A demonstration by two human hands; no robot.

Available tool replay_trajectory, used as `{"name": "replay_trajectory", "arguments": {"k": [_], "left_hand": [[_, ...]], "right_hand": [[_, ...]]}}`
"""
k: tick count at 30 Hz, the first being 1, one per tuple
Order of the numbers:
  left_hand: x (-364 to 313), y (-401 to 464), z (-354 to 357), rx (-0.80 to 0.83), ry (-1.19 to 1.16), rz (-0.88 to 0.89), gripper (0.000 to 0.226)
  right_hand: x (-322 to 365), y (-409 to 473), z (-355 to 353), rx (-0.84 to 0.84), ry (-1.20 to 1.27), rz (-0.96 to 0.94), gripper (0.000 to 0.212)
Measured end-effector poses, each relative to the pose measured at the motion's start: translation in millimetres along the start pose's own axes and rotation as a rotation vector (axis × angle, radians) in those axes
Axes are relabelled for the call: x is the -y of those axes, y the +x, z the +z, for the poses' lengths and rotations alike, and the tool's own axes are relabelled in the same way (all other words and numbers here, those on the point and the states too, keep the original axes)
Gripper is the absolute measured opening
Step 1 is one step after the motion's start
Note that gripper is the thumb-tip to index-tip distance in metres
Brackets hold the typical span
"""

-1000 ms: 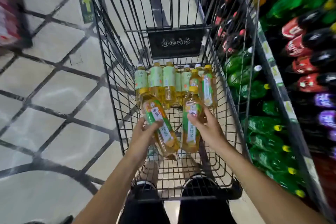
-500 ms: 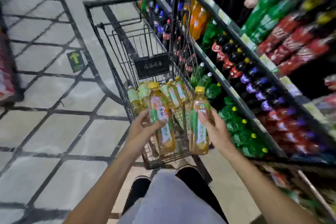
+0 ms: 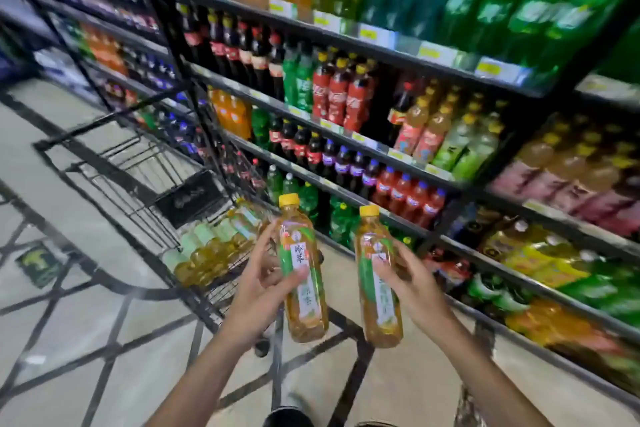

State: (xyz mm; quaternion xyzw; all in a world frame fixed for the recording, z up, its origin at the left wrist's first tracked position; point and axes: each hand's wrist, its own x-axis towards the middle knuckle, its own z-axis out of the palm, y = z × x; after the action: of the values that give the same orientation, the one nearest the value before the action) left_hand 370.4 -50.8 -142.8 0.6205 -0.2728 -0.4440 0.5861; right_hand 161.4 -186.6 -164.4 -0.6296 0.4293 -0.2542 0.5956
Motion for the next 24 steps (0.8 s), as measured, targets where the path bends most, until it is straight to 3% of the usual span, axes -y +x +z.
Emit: {"name": "replay_trajectory", "arguments": {"k": [5, 10, 14, 24], "left_hand": [[-7.5, -9.8, 135.3, 0.21, 0.06, 0.004, 0.077], [14.4, -56.3, 308.4, 0.447, 0.067, 0.003, 0.081], [33.8, -107.3, 438.7, 0.607, 0.079, 0.038, 0.084], [28.5, -187.2, 658.2, 0.906, 0.119, 0.124, 0.082]], "right_hand": [[-7.6, -89.8, -126.2, -0.274, 0.081, -0.008, 0.036], [-29.5, -203.6, -269.6, -0.528, 0.047, -0.016, 0.046], [-50.5, -299.9, -372.4, -0.69, 0.031, -0.027, 0.037], [-80.8, -436.9, -535.2, -0.979, 0.087, -0.076, 0.039]]}}
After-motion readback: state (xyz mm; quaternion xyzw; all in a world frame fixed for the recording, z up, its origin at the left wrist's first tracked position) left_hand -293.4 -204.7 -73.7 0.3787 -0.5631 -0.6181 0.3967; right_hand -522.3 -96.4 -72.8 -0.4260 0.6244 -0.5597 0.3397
